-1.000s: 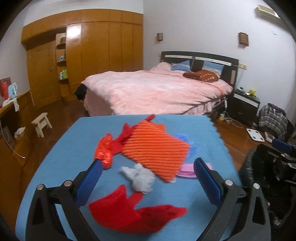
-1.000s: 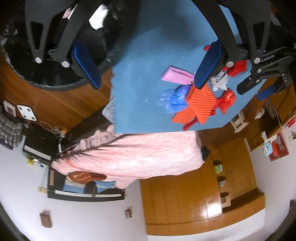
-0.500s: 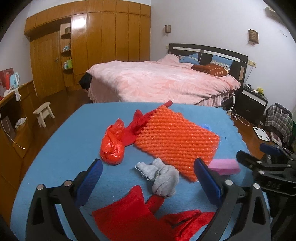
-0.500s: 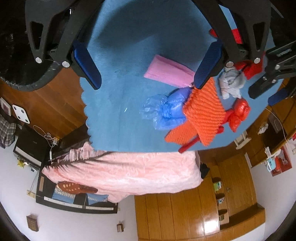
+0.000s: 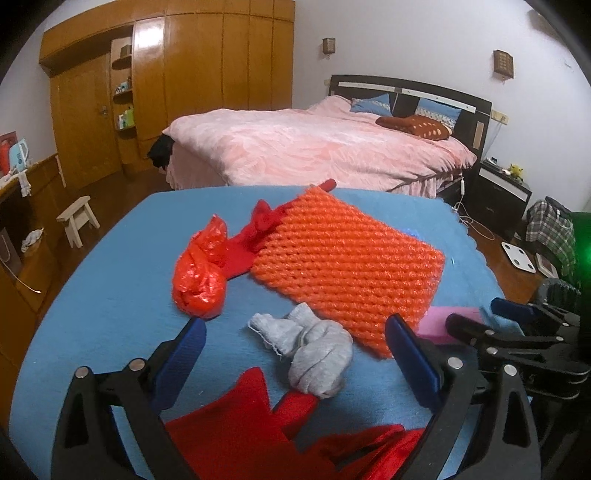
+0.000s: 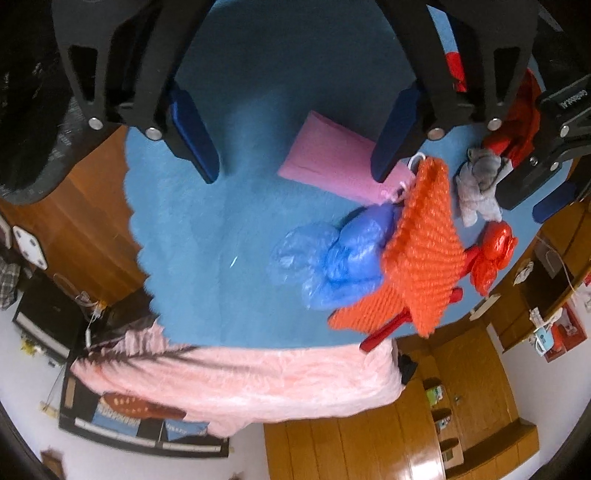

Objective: Collect trash
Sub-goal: 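Grasp the grey sock bundle with the left tool while the right tool grasps the pink mask bag, then carry the sock bundle and mask bag over the black bin and open both tools, then return to the table and grasp the red gloves with the left tool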

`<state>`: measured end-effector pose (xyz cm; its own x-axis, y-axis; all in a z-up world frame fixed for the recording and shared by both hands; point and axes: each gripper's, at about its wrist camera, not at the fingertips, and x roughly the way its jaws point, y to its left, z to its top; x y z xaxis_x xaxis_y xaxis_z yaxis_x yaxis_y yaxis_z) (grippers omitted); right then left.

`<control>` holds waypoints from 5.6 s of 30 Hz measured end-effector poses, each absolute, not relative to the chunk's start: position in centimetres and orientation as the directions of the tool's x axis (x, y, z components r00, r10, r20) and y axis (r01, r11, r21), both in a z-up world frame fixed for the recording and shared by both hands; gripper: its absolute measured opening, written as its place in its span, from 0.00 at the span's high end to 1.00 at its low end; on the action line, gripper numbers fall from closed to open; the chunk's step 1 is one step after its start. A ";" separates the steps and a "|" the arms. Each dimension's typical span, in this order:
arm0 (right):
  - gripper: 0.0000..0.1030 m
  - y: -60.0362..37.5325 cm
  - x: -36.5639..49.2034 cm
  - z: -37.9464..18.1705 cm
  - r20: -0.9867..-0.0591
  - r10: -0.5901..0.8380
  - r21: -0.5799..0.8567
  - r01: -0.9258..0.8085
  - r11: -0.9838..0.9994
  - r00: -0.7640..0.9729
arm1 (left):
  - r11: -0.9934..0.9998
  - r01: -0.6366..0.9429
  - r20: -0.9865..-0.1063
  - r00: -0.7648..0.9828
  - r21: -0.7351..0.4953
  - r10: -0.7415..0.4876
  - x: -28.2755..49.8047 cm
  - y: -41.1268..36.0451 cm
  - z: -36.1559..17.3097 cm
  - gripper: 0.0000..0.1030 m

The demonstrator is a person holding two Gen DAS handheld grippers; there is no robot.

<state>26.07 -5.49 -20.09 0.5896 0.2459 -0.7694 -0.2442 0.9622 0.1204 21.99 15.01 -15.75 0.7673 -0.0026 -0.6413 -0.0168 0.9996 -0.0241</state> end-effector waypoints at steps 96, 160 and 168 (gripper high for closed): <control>0.87 -27.7 10.9 -7.7 -0.576 0.040 0.132 0.045 0.990 0.816 | 0.877 0.451 -0.527 0.711 -0.165 -0.465 16.3 -6.3 -6.8 0.66; 0.06 -9.7 15.8 -10.9 -0.590 0.305 0.130 -0.285 0.950 0.748 | 0.999 -0.041 -0.631 0.775 -0.011 0.025 15.1 15.5 -12.3 0.09; 0.06 -6.5 17.8 -13.7 -0.623 0.317 0.120 -0.313 0.942 0.716 | 0.996 -0.091 -0.682 0.730 -0.026 0.049 15.3 18.4 -14.9 0.09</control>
<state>17.78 -6.50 -13.71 0.7156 0.3166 -0.6227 -0.3127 0.9423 0.1198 15.33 18.36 -14.91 0.7296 0.0486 -0.6822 -0.0910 0.9955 -0.0264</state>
